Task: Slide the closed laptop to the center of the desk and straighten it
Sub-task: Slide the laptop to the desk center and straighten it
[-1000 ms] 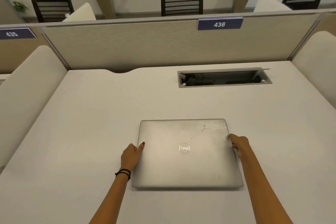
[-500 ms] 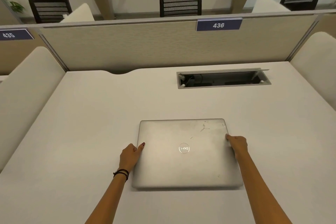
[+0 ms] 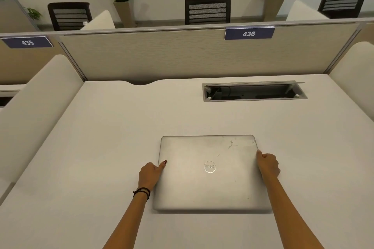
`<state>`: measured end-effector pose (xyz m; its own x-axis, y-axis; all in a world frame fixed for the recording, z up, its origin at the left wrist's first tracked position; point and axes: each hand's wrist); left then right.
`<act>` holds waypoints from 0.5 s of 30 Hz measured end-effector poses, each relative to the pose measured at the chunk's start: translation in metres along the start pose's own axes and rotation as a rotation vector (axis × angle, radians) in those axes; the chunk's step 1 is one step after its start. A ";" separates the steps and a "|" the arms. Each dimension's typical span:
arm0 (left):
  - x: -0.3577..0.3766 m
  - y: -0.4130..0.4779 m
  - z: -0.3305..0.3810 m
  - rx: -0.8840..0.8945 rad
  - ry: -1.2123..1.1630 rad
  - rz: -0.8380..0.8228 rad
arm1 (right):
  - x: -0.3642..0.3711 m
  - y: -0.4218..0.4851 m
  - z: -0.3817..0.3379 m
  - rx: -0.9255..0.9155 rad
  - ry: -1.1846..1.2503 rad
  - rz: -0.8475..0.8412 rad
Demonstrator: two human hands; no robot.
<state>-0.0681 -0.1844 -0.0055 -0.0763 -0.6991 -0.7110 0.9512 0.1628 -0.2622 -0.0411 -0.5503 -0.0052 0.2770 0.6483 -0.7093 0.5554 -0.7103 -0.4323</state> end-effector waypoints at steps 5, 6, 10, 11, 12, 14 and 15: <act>0.000 -0.003 0.000 0.007 0.017 -0.001 | -0.001 0.002 0.000 0.016 -0.004 -0.026; 0.000 -0.003 0.000 0.007 0.017 0.001 | -0.002 0.002 0.000 0.021 -0.005 -0.029; -0.001 -0.004 0.000 0.021 0.020 0.008 | -0.007 0.002 0.001 0.049 0.006 -0.060; 0.000 -0.003 -0.001 0.025 0.019 0.010 | -0.007 0.003 0.001 0.057 0.011 -0.069; 0.000 -0.004 -0.001 0.025 0.016 0.013 | -0.008 0.002 0.001 0.064 0.012 -0.076; 0.000 -0.005 -0.002 0.023 0.015 0.016 | -0.008 0.003 0.002 0.068 0.012 -0.093; 0.000 -0.005 -0.003 0.023 0.014 0.016 | -0.008 0.005 0.003 0.067 0.014 -0.105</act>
<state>-0.0736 -0.1832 -0.0059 -0.0654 -0.6870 -0.7237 0.9590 0.1572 -0.2358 -0.0431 -0.5598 -0.0028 0.2318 0.7233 -0.6505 0.5282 -0.6551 -0.5402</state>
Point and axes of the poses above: each hand's wrist, its own y-axis towards the middle knuckle, its own x-axis out of the palm, z = x × y, and after that the axes turned 11 degrees about x, right-handed
